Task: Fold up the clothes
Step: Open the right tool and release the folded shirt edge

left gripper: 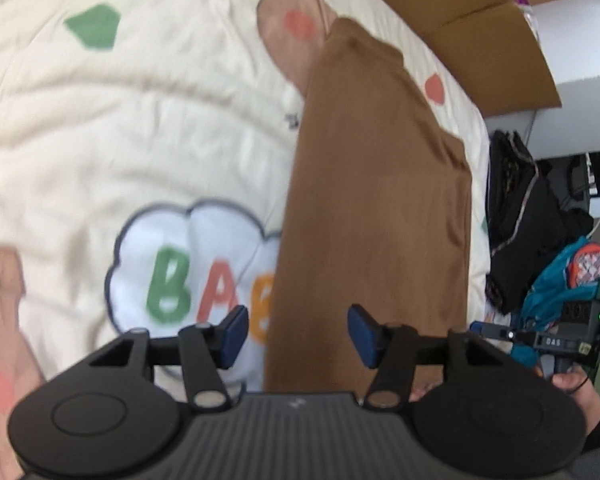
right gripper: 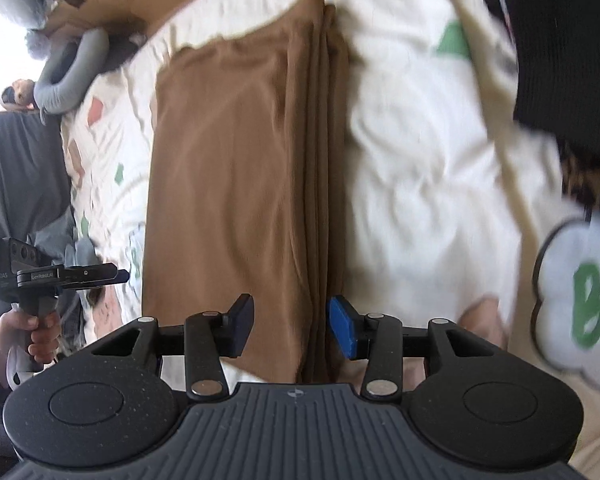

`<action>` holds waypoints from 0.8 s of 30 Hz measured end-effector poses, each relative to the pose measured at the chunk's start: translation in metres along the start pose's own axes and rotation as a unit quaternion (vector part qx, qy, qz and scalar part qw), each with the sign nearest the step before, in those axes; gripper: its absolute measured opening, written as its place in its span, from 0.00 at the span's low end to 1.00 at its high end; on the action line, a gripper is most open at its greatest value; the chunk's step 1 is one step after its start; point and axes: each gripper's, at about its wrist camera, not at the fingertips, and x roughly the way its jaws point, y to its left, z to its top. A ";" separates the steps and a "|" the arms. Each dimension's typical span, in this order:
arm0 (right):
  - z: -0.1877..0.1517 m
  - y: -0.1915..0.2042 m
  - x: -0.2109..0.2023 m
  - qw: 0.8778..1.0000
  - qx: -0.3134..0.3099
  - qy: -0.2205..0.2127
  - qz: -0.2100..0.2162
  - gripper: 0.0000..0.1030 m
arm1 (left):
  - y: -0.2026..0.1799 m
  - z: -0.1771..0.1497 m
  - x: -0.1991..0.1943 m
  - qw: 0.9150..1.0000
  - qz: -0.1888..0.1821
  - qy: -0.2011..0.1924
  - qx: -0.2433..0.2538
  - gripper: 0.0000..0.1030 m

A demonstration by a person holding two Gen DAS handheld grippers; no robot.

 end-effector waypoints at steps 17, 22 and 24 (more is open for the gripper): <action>0.066 0.002 0.014 0.995 0.008 -0.093 -0.024 0.61 | -0.023 0.084 0.022 0.997 0.021 -0.061 0.048 0.67; 0.084 0.004 0.023 0.993 0.007 -0.113 -0.032 0.66 | -0.027 0.107 0.034 0.997 0.018 -0.065 0.048 0.67; 0.090 0.002 0.025 0.992 0.012 -0.120 -0.034 0.66 | -0.029 0.115 0.038 0.996 0.018 -0.068 0.049 0.68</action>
